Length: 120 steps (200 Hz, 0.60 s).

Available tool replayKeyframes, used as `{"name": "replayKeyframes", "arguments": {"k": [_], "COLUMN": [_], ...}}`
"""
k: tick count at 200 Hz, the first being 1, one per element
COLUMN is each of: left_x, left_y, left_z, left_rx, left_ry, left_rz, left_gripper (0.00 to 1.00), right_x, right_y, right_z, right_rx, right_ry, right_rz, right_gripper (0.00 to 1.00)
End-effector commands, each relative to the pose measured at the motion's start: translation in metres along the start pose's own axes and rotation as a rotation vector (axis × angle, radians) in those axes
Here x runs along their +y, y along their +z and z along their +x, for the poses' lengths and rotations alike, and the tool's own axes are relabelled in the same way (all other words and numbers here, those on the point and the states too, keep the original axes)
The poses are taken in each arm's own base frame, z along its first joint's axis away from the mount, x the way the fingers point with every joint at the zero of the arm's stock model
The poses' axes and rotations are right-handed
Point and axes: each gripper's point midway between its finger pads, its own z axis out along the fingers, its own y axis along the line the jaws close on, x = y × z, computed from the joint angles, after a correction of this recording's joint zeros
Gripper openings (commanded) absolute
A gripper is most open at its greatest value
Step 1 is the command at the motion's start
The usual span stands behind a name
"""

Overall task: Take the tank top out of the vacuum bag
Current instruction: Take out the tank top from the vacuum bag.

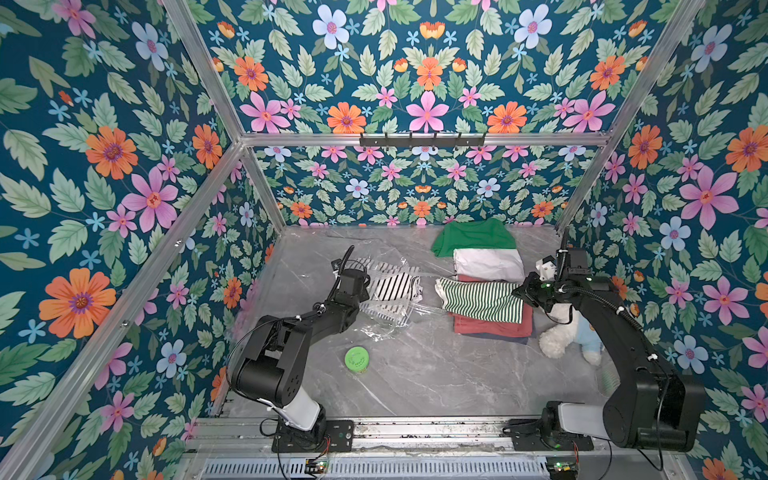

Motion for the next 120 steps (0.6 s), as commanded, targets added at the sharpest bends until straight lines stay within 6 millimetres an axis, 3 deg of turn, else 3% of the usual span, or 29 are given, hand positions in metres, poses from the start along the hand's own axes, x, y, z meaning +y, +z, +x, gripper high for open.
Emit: {"name": "replayKeyframes", "arguments": {"k": [1,25,57,73,90,115,120], "left_x": [0.0,0.002,0.004,0.004,0.001,-0.004,-0.004], "left_y": [-0.001,-0.001,-0.002,-0.001,0.001,0.003,0.003], "left_z": [-0.008,-0.007,-0.003,-0.003,-0.004,-0.003,-0.003], "left_rx": [-0.025,-0.027,-0.019,-0.021,-0.018,-0.01,-0.01], "left_ry": [0.0,0.0,0.0,0.001,0.0,-0.005,-0.003], "left_rz": [-0.002,-0.008,-0.01,-0.011,-0.003,0.015,0.015], "left_gripper": [0.0,0.0,0.0,0.0,0.0,0.0,0.0], "right_x": [-0.008,-0.001,0.02,0.012,-0.016,-0.059,-0.065], "right_y": [0.005,0.006,-0.011,-0.013,0.0,0.021,0.022], "right_z": [-0.006,-0.017,-0.035,-0.044,-0.05,-0.042,-0.04], "right_rx": [-0.003,-0.015,-0.116,-0.154,-0.139,-0.069,-0.064], "right_ry": [-0.022,-0.051,-0.216,-0.233,-0.196,-0.124,-0.114], "right_rz": [0.036,0.017,0.006,0.059,0.164,0.324,0.348], "right_gripper": [0.03,0.03,0.07,0.07,0.07,0.34,0.5]}}
